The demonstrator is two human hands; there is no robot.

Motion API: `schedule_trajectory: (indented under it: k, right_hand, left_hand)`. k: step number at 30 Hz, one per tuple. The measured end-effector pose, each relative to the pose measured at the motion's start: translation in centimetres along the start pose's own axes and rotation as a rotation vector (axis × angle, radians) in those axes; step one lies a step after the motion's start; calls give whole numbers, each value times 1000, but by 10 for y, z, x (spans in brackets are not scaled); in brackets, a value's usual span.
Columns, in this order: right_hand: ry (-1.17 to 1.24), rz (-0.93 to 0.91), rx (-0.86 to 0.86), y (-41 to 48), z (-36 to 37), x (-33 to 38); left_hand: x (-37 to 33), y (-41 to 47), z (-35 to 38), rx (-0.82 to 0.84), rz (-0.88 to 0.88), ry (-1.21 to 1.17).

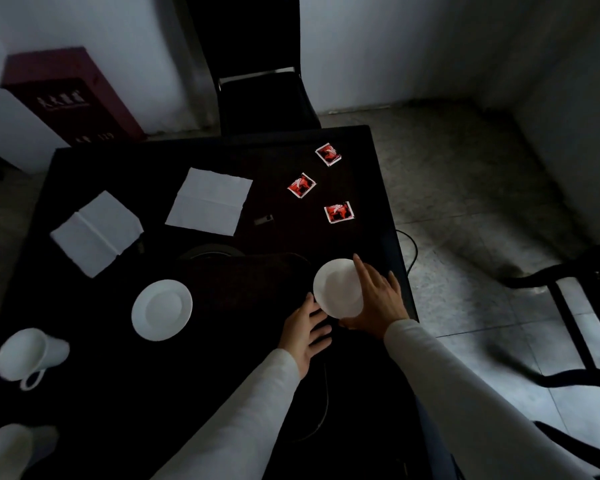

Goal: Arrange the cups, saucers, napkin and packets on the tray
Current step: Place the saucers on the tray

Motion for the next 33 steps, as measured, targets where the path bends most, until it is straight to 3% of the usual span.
schedule_trajectory:
  k: [16,33]
  right_hand:
    - [-20,-125,102,12,34,101]
    - [18,-119,148,22,68,138]
  left_hand:
    - [-2,-27,-114,-60,65,-72]
    - [1,-21,-157,-119,-15,-136]
Point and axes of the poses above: each hand's wrist, its own y-axis towards the middle knuckle, its own z-axis out of the palm, x = y × z, the point moved 1 cm from there along y, towards the middle knuckle, and after that the axes turned 4 degrees about -z, right-handed, at the moved point
